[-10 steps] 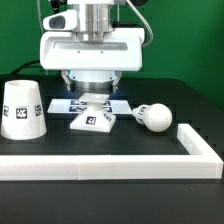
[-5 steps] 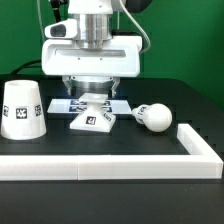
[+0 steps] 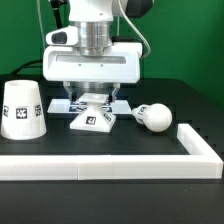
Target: Assemble lamp
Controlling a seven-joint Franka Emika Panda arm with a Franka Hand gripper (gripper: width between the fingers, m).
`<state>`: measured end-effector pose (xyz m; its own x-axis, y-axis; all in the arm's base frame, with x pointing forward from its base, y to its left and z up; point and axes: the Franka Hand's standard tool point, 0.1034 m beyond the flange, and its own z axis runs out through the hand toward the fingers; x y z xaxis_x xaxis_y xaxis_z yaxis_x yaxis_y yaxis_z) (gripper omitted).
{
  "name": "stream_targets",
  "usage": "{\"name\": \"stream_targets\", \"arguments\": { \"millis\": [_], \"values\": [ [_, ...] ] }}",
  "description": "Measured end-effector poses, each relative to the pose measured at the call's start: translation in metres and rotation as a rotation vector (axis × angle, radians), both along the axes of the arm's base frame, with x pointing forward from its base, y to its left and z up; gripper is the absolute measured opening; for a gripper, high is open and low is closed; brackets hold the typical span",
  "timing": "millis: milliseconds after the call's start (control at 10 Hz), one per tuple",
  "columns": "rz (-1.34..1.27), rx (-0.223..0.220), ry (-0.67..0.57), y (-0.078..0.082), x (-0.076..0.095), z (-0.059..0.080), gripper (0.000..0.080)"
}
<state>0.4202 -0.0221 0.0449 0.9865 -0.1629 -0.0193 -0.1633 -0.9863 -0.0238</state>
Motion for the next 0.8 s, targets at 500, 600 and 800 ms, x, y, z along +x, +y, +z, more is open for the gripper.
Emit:
{"name": "stream_targets", "arguments": {
  "millis": [500, 600, 800],
  "values": [
    [0.01, 0.0, -0.005, 0.0028, 0.0034, 0.0008, 0.0533],
    [0.01, 0.0, -0.005, 0.0028, 0.0034, 0.0008, 0.0533],
    [0.01, 0.0, -0.005, 0.0028, 0.0034, 0.0008, 0.0533]
  ]
}}
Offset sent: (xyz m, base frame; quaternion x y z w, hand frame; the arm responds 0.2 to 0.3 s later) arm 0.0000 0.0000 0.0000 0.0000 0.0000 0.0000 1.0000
